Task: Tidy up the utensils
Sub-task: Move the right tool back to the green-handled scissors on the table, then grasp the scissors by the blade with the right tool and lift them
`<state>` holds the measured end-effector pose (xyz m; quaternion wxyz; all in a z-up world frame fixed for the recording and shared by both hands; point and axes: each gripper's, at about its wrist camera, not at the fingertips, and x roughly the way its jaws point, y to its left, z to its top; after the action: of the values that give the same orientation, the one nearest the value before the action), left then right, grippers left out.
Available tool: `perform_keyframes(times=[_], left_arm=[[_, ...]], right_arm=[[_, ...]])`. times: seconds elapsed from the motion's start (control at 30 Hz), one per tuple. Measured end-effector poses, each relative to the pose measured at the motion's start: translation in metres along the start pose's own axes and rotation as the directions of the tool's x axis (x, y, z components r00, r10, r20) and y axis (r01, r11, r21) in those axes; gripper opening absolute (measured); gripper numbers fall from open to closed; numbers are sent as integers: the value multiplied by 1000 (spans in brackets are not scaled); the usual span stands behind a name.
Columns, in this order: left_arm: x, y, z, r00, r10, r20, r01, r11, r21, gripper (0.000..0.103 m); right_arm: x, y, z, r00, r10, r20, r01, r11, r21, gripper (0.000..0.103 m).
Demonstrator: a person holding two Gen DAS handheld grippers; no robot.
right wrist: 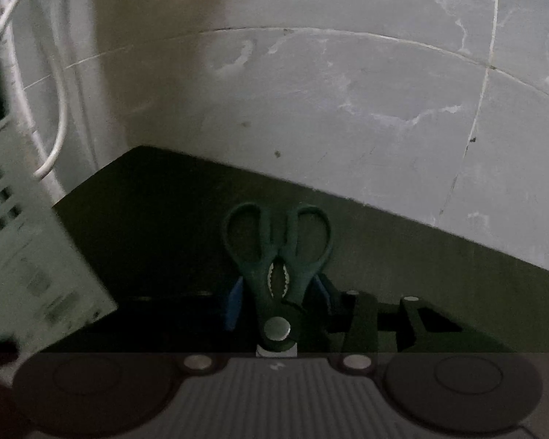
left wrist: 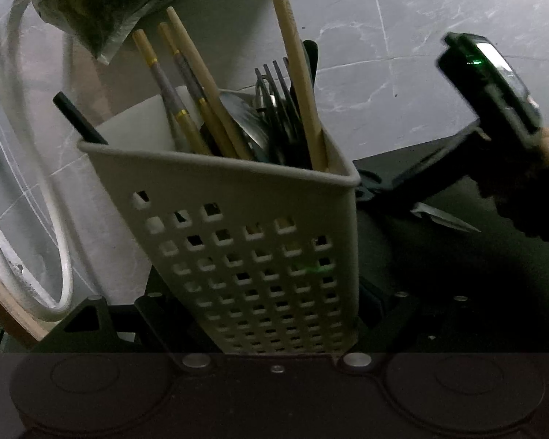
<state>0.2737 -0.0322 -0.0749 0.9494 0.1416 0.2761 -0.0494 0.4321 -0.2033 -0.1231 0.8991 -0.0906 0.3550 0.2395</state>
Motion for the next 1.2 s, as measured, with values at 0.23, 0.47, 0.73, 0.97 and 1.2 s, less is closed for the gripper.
perform_keyframes(times=[0.23, 0.47, 0.73, 0.97, 1.2], left_arm=[[0, 7, -4, 1000, -21, 8, 21, 1000, 7, 86], [0, 10, -6, 999, -30, 13, 30, 999, 16, 86], [0, 8, -9, 999, -41, 11, 40, 999, 19, 86], [3, 11, -8, 998, -55, 9, 55, 998, 25, 86], [4, 13, -10, 998, -59, 10, 59, 998, 22, 86]], right_arm=[[-22, -4, -14, 999, 10, -46, -11, 1000, -20, 45], [-23, 6, -16, 999, -12, -51, 13, 1000, 8, 58], [-38, 9, -33, 998, -48, -36, 49, 998, 32, 57], [-39, 11, -34, 997, -71, -41, 73, 996, 54, 57], [-35, 13, -21, 989, -101, -109, 112, 988, 105, 48]])
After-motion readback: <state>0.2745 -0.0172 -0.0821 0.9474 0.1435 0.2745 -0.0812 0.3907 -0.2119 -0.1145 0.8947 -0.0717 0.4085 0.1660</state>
